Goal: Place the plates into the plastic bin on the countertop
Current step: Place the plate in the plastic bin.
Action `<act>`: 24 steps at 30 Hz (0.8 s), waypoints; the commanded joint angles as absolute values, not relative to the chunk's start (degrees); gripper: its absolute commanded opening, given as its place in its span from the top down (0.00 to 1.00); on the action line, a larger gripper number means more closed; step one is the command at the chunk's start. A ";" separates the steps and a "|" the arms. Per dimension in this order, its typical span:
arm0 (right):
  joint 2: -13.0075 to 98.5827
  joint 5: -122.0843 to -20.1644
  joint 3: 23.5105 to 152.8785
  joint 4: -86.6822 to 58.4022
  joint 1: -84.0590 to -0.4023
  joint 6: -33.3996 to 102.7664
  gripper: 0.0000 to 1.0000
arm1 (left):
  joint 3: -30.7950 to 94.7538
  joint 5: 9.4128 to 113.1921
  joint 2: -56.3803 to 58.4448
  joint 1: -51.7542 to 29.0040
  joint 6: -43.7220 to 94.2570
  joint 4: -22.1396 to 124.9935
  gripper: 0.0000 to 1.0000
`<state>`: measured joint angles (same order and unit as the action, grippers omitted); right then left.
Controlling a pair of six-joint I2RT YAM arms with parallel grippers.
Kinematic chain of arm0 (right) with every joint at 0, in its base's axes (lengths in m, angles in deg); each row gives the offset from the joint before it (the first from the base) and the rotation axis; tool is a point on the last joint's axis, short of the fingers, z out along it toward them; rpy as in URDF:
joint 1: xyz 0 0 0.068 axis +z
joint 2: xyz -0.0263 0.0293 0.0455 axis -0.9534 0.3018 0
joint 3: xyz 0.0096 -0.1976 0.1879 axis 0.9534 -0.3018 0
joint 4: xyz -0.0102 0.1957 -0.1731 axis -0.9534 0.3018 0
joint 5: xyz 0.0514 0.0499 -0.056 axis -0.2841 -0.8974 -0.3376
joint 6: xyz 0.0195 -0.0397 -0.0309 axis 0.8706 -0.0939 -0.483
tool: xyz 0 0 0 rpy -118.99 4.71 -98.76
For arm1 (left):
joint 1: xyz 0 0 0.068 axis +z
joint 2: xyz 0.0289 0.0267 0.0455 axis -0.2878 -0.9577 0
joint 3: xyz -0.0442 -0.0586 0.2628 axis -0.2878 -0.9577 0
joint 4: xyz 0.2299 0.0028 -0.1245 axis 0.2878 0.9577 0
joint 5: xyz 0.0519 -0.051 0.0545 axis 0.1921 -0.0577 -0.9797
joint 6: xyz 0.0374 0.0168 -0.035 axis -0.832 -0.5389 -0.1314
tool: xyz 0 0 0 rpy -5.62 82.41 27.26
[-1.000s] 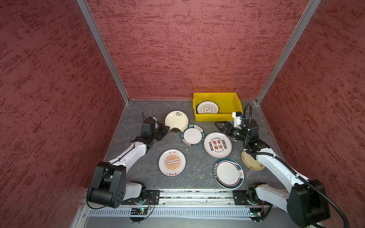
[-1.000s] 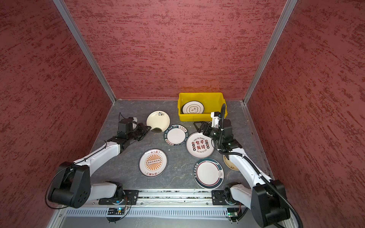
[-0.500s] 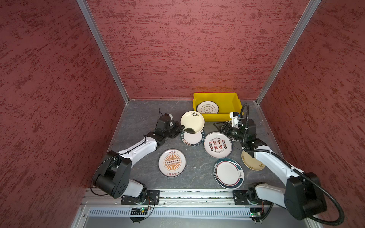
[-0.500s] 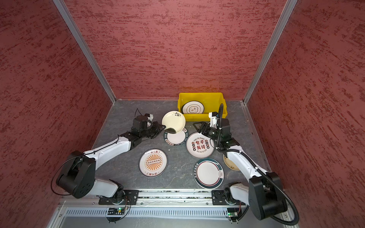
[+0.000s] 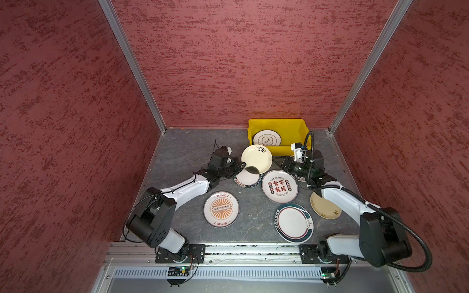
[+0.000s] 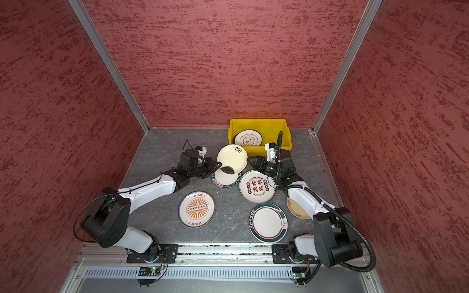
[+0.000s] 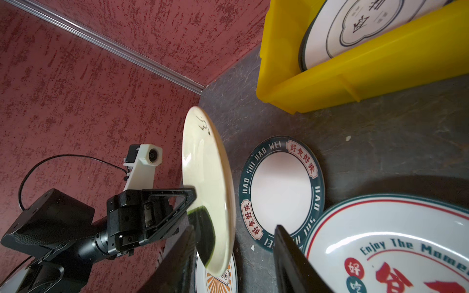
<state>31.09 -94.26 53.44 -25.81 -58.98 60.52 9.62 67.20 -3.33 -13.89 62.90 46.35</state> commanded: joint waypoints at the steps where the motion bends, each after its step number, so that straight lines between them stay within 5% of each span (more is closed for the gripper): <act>1: 31.53 -95.69 55.04 -28.22 -58.65 60.19 0.52 | 11.81 68.49 -3.69 -15.08 62.67 43.05 1.00; 7: 32.51 -95.34 55.03 -28.22 -58.70 59.99 0.61 | 11.96 68.72 -3.96 -15.96 62.74 42.78 1.00; 20: 33.59 -94.73 55.78 -27.47 -58.59 59.97 0.97 | 12.07 68.54 -3.80 -15.84 62.43 44.07 1.00; 24: 33.49 -93.55 55.87 -26.31 -58.56 59.78 1.00 | 11.32 68.61 -2.28 -14.19 61.45 45.05 0.59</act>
<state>33.93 -93.67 53.86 -25.18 -58.76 59.97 10.75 68.78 -3.61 -15.66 62.18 44.84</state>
